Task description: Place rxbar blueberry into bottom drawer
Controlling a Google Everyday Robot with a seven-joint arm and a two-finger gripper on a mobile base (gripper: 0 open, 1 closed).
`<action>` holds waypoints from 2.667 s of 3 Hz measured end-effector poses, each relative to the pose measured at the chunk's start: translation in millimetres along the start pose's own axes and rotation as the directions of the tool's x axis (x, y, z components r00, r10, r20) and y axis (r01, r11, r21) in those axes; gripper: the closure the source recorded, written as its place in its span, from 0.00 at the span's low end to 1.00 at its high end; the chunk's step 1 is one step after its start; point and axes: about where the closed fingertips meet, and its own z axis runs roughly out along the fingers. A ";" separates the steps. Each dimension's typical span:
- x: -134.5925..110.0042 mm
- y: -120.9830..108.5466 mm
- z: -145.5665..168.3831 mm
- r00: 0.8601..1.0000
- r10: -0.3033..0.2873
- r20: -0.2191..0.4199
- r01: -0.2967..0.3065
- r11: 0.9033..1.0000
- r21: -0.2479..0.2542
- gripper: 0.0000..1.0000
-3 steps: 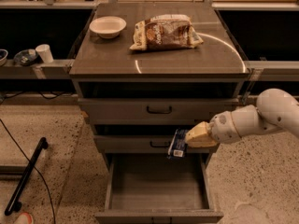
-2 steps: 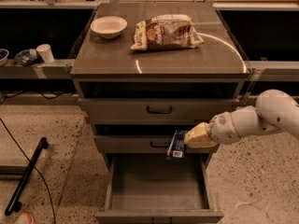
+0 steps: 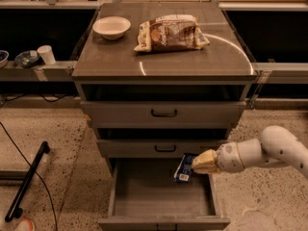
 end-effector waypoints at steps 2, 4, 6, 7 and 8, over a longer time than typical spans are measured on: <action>-16.5 107.7 42.6 0.995 0.100 0.003 -0.099 0.991 0.092 1.00; -16.0 111.7 37.4 0.999 0.049 -0.005 -0.048 0.992 0.119 1.00; 42.8 187.5 73.3 0.985 0.076 -0.153 -0.064 0.995 0.077 1.00; 63.4 220.3 99.2 0.980 0.039 -0.197 -0.028 0.998 0.062 1.00; 87.0 250.1 151.3 0.983 0.015 -0.181 -0.003 0.998 0.070 1.00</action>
Offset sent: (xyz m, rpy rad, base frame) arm -0.0524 -0.0256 -0.1617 0.1341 0.1026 -0.1067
